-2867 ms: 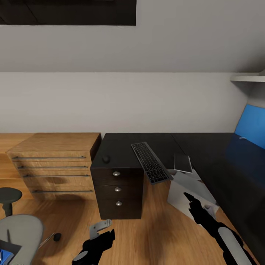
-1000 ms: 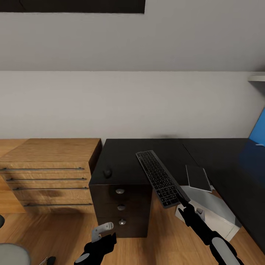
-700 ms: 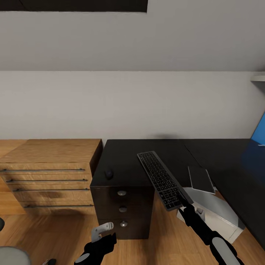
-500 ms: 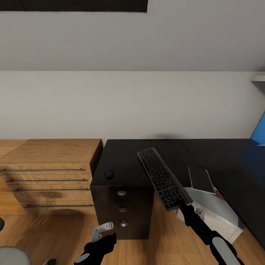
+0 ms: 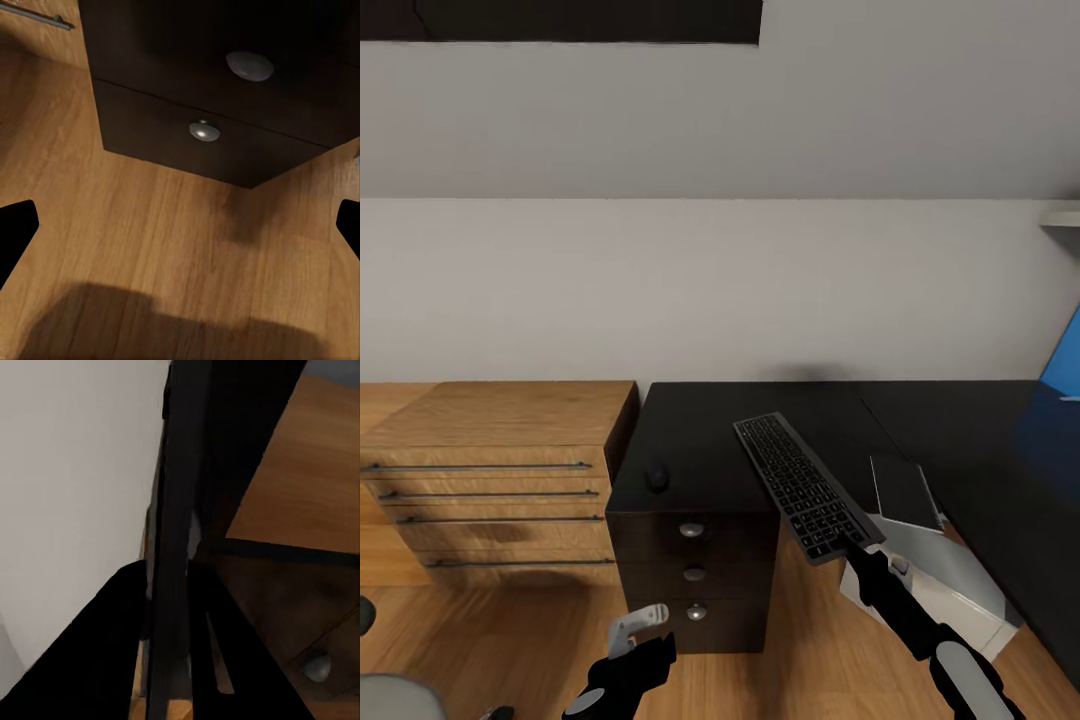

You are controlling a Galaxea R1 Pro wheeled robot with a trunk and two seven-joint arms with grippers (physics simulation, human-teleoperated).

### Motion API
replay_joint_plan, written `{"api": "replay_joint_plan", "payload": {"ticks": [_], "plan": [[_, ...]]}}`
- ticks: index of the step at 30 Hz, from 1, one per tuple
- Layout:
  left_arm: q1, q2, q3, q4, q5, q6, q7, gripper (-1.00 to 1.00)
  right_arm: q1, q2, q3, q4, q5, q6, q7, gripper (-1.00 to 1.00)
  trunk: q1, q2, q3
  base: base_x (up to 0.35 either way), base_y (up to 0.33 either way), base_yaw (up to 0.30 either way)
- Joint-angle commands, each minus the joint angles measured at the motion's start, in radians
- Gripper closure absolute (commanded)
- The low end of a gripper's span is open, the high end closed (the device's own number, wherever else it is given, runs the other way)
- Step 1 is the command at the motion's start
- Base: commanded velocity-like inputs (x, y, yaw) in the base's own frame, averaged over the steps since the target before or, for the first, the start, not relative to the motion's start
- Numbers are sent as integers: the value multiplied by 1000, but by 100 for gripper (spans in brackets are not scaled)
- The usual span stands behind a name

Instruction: In the bedroom, organize the workspace by keeping the computer under the desk, ensuring the monitor is on the desk, placing the keyboard on the desk next to the monitor, placing the mouse on the desk next to the keyboard, moving the folder from the swivel chair onto the desk next to the mouse, stacking the notebook on top of the folder with the pen on top of the notebook, and positioning the swivel chair next to the desk.

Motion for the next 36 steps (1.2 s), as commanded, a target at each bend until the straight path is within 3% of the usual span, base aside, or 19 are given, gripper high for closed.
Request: {"api": "replay_joint_plan", "payload": {"ticks": [1, 14, 16, 19, 27, 29, 33, 36], "plan": [[-1, 1, -2, -2, 5, 2, 9, -100, 0, 0, -2, -2, -8, 8, 6, 100, -4, 7, 2, 0, 0, 0], [-1, 1, 5, -4, 6, -31, 28, -100, 10, 2, -6, -205, -6, 3, -33, 100, -54, 98, 43, 0, 0, 0], [-1, 1, 5, -3, 5, -31, 28, -100, 25, 2, -6, -251, -5, 3, -73, 100, -62, 112, 49, -31, 0, 0], [-1, 1, 5, -3, 4, -31, 28, -100, 62, 2, -6, -383, -5, 2, -204, 100, -73, 133, 59, -244, 0, 0], [-1, 1, 5, -3, 3, -31, 29, -100, 96, 4, -6, -534, -12, 3, -385, 100, -104, 189, 84, -324, 0, 0], [-1, 1, 5, -3, 3, -31, 29, -100, 98, 6, -7, -549, -27, 7, -403, 100, -111, 203, 90, -337, 0, 0], [-1, 1, 3, -3, 4, -31, 28, -100, 100, 1, -12, -539, -128, 13, -414, 100, -127, 231, 102, -340, 0, 0], [-1, 1, 3, -3, 4, -31, 28, -100, 101, 0, -14, -519, -140, 11, -414, 100, -138, 252, 112, -340, 0, 0]]}}
